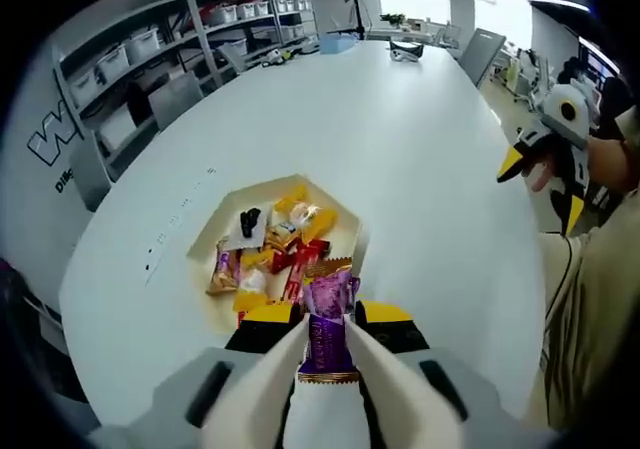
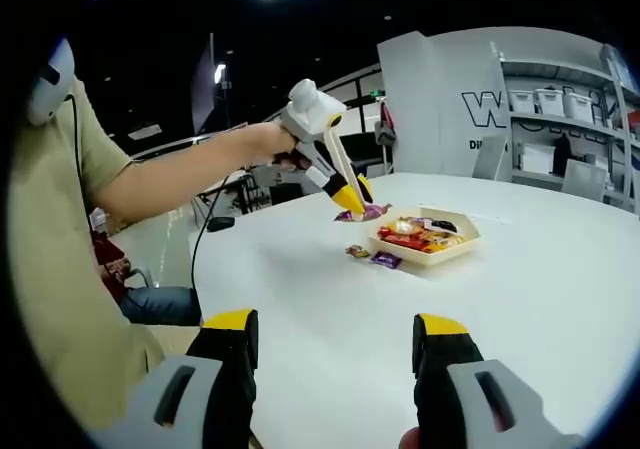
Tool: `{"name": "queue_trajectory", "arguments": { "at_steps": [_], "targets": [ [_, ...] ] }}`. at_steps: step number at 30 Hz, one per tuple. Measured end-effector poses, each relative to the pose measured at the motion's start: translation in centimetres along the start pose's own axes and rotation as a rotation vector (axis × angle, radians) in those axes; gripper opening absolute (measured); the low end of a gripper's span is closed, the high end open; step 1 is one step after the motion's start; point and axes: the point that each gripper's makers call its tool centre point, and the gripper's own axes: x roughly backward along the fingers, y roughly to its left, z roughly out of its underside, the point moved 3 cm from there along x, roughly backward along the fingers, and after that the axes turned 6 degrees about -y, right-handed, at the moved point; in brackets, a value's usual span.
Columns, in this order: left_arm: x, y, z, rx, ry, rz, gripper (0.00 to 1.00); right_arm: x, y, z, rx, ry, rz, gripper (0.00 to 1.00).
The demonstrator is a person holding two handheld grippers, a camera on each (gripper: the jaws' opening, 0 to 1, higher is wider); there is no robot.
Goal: Place the target food into the container with the food tongs after gripping and lifting it, then release it inside without dropping or visibly crushing the food.
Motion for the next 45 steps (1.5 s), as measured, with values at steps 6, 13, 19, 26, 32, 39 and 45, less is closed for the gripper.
{"name": "queue_trajectory", "arguments": {
  "at_steps": [6,13,19,26,32,39,45],
  "targets": [
    [-0.6,0.9,-0.9,-0.019,0.008,-0.005,0.21,0.2,-0.1,0.1,-0.002,0.001,0.004,0.6],
    [-1.3,2.2,-2.7,-0.033,-0.003,-0.007,0.21,0.1,0.0,0.0,-0.003,0.0,0.003,0.6],
    [-1.7,2.8,-3.9,-0.051,0.004,-0.007,0.21,0.2,0.0,0.1,-0.002,0.003,0.004,0.6],
    [-2.5,3.2,-5.0,-0.063,0.007,-0.001,0.21,0.3,-0.2,0.0,-0.001,0.004,0.01,0.6],
    [-3.0,3.4,-5.1,-0.071,0.023,-0.01,0.22,0.6,-0.4,-0.1,0.001,0.003,0.016,0.6],
    [-3.2,3.6,-5.3,-0.077,0.032,-0.013,0.21,0.7,-0.5,-0.3,0.003,0.002,0.018,0.6],
    [-1.8,3.6,-7.0,-0.096,-0.007,-0.032,0.2,0.6,-0.6,-0.3,0.004,0.005,0.018,0.6]
  ]
}}
